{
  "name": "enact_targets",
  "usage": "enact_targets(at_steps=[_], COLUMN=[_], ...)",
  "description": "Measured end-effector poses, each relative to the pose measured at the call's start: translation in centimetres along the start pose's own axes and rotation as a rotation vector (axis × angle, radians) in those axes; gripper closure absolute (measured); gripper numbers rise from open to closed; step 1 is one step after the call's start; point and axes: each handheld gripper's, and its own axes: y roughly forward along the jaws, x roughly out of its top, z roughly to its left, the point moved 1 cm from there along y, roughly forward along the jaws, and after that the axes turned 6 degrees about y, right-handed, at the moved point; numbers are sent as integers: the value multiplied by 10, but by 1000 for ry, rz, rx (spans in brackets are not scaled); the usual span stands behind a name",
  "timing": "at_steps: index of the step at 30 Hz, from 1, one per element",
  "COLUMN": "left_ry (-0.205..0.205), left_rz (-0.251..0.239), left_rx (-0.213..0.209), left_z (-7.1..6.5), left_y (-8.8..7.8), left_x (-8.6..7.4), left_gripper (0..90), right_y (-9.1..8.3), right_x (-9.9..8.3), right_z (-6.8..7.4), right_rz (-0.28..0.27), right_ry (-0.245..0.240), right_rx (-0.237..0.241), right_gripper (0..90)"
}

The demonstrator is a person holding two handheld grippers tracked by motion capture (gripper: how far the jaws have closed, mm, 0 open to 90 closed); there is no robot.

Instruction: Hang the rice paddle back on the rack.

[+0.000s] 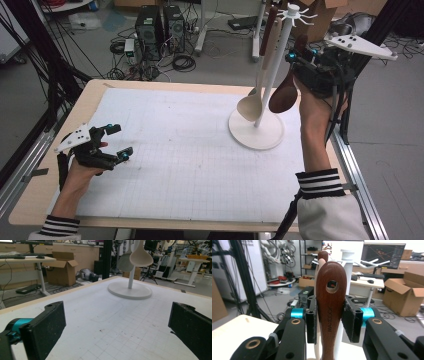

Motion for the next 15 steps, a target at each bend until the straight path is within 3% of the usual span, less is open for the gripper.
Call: enact_targets(at_steps=[8,15], left_ry=[-5,-8], left_rz=[-2,-10], left_rx=[0,2], left_z=[0,1], left_y=[0,-1], left_x=[0,1], left_gripper=[17,17], right_y=[10,18], right_x=[7,14], right_z=[1,3], right_rz=[22,28], right_ry=[-2,-8], right_rx=[-67,-89], right_gripper=[680,680])
